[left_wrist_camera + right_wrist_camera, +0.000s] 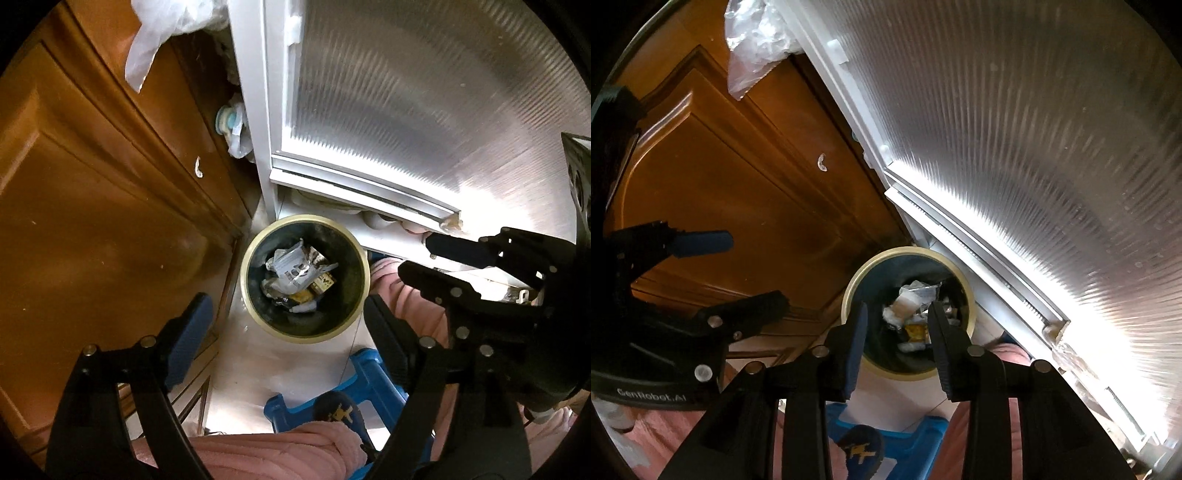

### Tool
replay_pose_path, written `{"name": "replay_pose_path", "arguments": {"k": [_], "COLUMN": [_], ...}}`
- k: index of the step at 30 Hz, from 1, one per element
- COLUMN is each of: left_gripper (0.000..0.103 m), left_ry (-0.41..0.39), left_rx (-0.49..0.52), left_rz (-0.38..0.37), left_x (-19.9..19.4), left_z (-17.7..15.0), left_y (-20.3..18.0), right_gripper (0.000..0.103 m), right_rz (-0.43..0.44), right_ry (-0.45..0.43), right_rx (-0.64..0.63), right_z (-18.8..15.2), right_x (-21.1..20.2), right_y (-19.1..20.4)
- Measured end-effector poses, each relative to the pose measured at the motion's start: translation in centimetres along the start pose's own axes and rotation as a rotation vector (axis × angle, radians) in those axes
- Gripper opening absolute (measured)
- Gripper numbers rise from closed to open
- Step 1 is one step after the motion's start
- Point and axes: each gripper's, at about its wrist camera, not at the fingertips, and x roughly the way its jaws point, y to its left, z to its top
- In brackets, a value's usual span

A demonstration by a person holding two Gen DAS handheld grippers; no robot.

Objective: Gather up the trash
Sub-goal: 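Open the left gripper over the bin while the right gripper drops the bottle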

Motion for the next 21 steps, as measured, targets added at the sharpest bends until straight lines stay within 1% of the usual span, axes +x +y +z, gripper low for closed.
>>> {"name": "replay_pose_path", "arguments": {"k": [5, 10, 14, 21], "left_gripper": [0.081, 0.082, 0.083, 0.084], "left_ry": [-0.024, -0.071, -0.104, -0.159], "left_rx": [0.013, 0.021, 0.032, 0.052], "left_rz": [-0.002, -0.017, -0.053, -0.064], "left_x": [-1.9, -5.4, -8.6, -14.5], "left_z": [-0.3, -0.8, -1.5, -2.8], "left_y": [-0.7, -1.3, -1.8, -2.7], "right_gripper": [0.035, 0.035, 0.035, 0.035], "right_rz": [-0.005, -0.027, -0.041, -0.059], "right_ry": [-0.023, -0.065, -0.115, -0.206], "right_rx": [-0.007, -0.033, -0.070, -0.145], "right_z": [-0.2, -0.6, -1.3, -2.0], "right_x": [-2.0, -5.2, -8.8, -15.1], "right_y": [0.4, 1.2, 2.4, 4.8]}}
